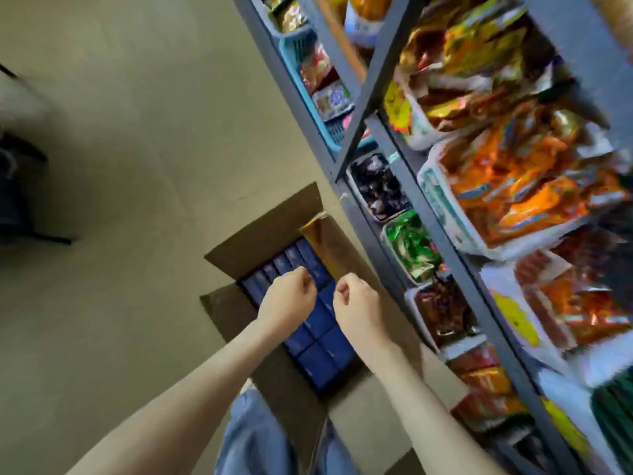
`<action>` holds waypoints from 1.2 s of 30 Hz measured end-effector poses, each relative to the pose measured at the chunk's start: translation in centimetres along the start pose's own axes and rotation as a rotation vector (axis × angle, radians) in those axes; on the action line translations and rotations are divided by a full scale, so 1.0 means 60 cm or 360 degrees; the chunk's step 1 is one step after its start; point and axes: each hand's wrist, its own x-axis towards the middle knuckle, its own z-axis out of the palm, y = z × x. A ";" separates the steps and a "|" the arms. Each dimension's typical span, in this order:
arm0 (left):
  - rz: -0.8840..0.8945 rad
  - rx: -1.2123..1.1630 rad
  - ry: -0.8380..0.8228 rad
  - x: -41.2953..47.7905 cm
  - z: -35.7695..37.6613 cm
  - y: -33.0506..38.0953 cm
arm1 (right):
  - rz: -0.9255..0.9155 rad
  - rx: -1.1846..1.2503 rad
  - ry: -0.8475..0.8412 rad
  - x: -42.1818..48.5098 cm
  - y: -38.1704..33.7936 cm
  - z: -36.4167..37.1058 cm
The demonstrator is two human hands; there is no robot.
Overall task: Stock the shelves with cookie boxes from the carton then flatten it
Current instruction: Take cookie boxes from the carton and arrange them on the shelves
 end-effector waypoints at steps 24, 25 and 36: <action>0.0288 -0.0570 -0.0117 0.299 0.360 -0.188 | 0.0060 -0.0036 0.0940 0.311 0.318 0.351; 0.0169 -0.0472 -0.0128 0.309 0.365 -0.200 | 0.0061 -0.0082 0.0913 0.324 0.323 0.349; 0.0704 0.1601 -0.0474 0.397 0.441 -0.272 | -0.0087 -0.0745 0.0581 0.372 0.386 0.365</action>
